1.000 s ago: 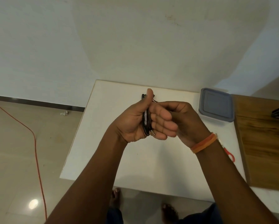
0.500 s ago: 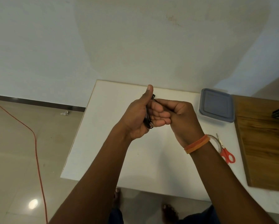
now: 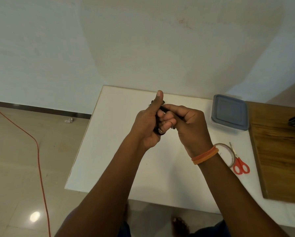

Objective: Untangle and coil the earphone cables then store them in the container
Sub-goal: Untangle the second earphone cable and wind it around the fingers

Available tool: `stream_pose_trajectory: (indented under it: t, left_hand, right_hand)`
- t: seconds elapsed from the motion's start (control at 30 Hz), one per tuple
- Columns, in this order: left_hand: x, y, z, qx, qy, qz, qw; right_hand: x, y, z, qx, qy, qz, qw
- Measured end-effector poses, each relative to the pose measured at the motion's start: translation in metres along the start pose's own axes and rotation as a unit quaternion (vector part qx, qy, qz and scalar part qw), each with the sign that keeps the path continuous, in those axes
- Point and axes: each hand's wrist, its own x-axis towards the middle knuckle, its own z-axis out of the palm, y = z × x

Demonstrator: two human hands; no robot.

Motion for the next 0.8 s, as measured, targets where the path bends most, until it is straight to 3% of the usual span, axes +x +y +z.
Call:
stream_pose_trajectory:
  t: [0.07,0.27,0.37,0.47,0.63,0.8]
  left_hand:
    - [0.001,0.000,-0.003,0.001,0.024,0.006,1.000]
    - [0.009,-0.014,-0.001,0.106,0.072,0.171,0.977]
    - [0.013,-0.023,0.004,0.062,0.097,0.156,0.981]
    - [0.015,-0.024,0.007,-0.004,0.102,0.103,0.989]
    - [0.010,-0.017,0.007,-0.088,-0.002,0.037,0.995]
    - [0.012,-0.007,-0.006,-0.103,0.010,0.073,0.992]
  right_hand:
    - [-0.001,-0.001,0.001,-0.001,0.004,-0.006,1.000]
    - [0.000,0.001,0.005,-0.004,0.048,0.008,0.999]
    - [-0.001,0.012,0.013,-0.044,0.113,0.027,0.992]
    - [-0.006,0.022,0.020,-0.113,0.131,-0.009,0.985]
    - [-0.006,0.026,0.022,-0.175,0.136,-0.089,0.971]
    - [-0.009,0.023,0.031,-0.155,0.022,-0.098,0.983]
